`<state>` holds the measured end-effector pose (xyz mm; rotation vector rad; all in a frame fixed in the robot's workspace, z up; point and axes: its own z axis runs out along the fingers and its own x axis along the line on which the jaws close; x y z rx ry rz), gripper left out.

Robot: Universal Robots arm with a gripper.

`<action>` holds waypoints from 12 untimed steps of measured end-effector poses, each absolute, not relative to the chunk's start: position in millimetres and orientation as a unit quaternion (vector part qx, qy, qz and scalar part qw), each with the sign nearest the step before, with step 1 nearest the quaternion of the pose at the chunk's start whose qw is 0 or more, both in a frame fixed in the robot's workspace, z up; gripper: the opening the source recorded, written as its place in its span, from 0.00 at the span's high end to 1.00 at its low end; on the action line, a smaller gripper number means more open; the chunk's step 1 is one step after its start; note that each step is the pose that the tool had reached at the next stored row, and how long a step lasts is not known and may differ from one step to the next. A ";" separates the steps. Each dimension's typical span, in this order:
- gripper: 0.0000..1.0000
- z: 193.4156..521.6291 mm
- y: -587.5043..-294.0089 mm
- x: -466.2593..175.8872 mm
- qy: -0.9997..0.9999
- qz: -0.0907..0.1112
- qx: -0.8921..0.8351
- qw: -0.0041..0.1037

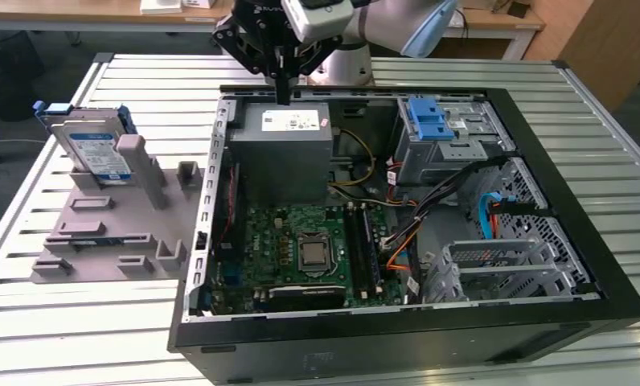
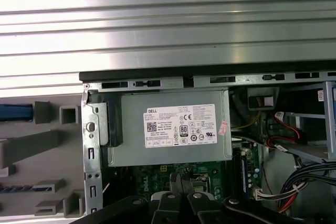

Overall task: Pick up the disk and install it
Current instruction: 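Reach for the disk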

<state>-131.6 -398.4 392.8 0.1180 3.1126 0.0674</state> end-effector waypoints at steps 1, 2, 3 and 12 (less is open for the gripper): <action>0.89 392.7 -398.3 -131.9 0.999 0.022 0.038 0.013; 0.89 392.7 -398.2 -132.3 0.999 0.022 0.038 0.013; 0.89 392.5 -398.2 -132.8 0.999 0.022 0.038 0.013; 0.89 392.3 -397.2 -138.1 0.999 0.022 0.038 0.013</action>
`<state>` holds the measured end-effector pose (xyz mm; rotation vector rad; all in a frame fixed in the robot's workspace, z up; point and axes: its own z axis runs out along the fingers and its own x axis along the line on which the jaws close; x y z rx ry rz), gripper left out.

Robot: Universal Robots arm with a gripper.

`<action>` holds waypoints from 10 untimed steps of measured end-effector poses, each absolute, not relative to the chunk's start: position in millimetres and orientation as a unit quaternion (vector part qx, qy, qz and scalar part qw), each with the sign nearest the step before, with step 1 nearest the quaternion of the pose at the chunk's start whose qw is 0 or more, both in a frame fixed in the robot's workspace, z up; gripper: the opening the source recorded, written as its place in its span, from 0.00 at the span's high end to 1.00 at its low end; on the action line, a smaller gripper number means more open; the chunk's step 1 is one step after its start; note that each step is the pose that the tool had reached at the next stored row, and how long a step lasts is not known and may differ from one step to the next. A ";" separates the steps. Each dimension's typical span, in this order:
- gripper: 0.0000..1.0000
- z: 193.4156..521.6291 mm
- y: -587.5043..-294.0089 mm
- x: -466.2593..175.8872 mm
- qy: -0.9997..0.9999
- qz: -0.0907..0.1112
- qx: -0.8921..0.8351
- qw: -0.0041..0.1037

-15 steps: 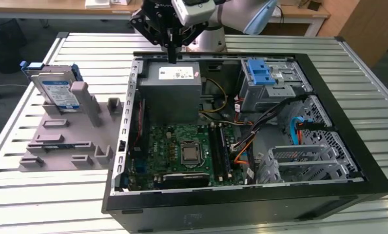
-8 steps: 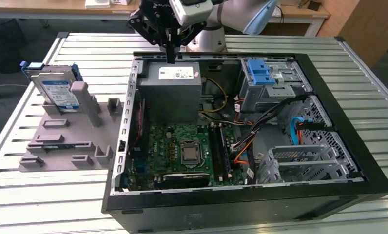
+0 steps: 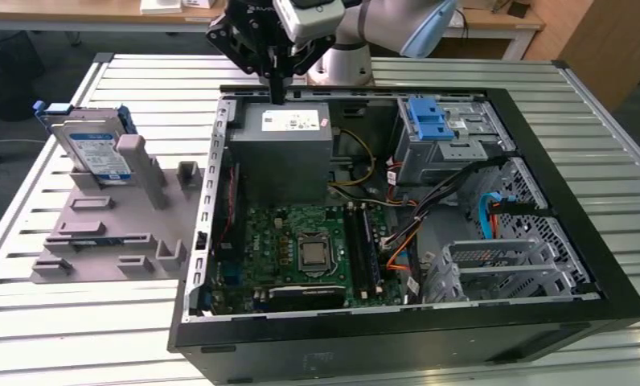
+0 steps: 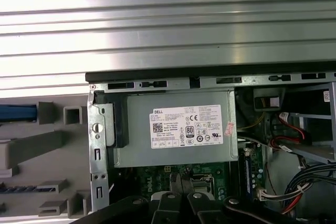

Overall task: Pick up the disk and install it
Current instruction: 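Reach for the disk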

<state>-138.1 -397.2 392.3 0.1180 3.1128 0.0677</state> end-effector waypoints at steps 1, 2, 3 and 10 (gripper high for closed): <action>0.89 392.2 -397.0 -138.7 0.999 0.022 0.038 0.013; 0.89 392.2 -396.9 -139.5 0.999 0.022 0.038 0.013; 0.89 392.2 -396.8 -140.3 0.999 0.022 0.038 0.013; 0.89 391.9 -395.8 -145.7 0.999 0.022 0.038 0.013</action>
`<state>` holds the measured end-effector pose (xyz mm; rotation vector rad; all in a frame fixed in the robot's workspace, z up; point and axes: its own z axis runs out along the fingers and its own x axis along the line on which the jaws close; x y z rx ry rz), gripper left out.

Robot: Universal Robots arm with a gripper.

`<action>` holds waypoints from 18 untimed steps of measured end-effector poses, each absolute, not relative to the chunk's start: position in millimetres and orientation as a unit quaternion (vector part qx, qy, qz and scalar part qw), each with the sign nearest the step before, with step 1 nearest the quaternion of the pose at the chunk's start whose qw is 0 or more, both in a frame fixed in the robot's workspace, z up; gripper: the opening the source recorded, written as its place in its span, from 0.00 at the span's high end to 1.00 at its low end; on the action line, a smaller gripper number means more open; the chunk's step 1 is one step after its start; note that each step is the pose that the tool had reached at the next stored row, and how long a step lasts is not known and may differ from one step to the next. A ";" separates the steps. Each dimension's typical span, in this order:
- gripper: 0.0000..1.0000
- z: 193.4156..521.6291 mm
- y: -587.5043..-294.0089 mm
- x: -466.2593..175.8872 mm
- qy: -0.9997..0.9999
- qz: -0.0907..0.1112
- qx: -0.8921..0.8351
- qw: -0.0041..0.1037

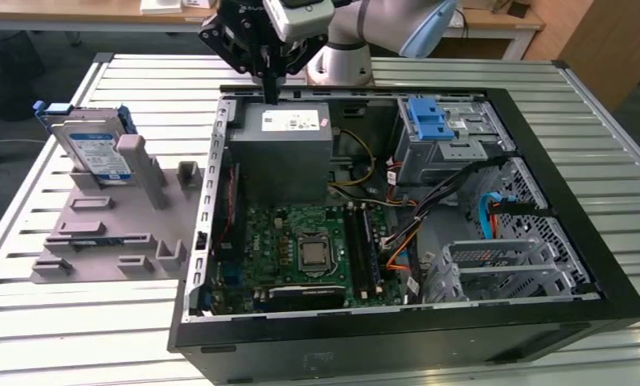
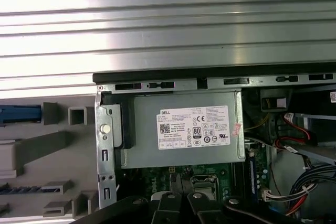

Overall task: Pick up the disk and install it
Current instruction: 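Reach for the disk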

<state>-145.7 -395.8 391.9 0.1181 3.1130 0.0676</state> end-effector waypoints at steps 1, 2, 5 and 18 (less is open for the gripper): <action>0.89 391.8 -395.7 -146.4 0.999 0.022 0.038 0.013; 0.89 391.7 -395.5 -147.2 0.999 0.022 0.038 0.013; 0.89 391.6 -395.1 -150.1 0.999 0.022 0.038 0.013; 0.89 390.7 -393.2 -164.3 0.999 0.022 0.038 0.013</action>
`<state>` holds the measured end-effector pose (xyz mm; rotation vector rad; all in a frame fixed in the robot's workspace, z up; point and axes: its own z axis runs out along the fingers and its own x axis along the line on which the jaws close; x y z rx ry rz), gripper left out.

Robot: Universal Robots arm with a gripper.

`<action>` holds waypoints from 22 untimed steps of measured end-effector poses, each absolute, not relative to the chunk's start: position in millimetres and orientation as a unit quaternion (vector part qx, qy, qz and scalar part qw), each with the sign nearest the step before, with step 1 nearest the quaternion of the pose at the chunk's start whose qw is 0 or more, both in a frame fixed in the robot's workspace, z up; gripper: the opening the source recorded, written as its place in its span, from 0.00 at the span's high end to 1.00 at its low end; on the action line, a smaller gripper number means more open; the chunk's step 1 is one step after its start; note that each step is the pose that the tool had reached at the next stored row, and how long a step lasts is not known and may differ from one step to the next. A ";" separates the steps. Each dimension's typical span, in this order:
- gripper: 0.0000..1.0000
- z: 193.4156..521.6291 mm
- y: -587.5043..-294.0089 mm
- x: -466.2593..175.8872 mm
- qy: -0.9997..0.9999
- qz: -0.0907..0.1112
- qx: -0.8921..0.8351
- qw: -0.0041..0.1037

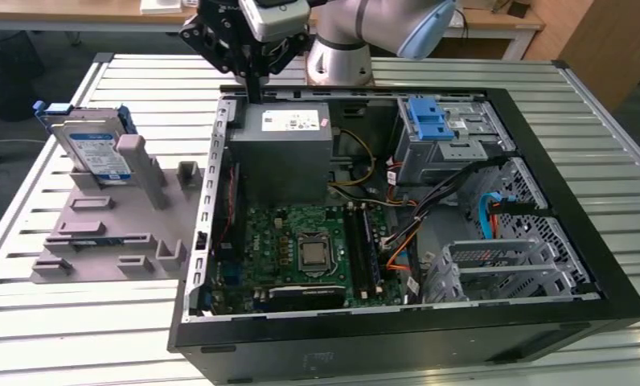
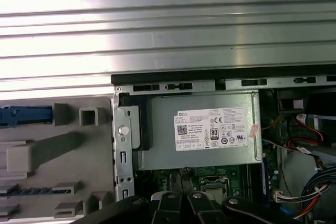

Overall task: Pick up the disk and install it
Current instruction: 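Reach for the disk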

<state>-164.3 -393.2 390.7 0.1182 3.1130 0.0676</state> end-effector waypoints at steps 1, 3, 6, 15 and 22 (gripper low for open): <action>0.89 390.6 -393.0 -165.3 0.999 0.022 0.038 0.013; 0.89 390.5 -392.6 -167.3 0.999 0.022 0.038 0.013; 0.89 390.2 -392.1 -170.2 0.999 0.022 0.038 0.013; 0.89 389.5 -390.3 -178.3 0.999 0.022 0.038 0.013; 0.89 389.1 -387.9 -184.8 0.999 0.022 0.038 0.013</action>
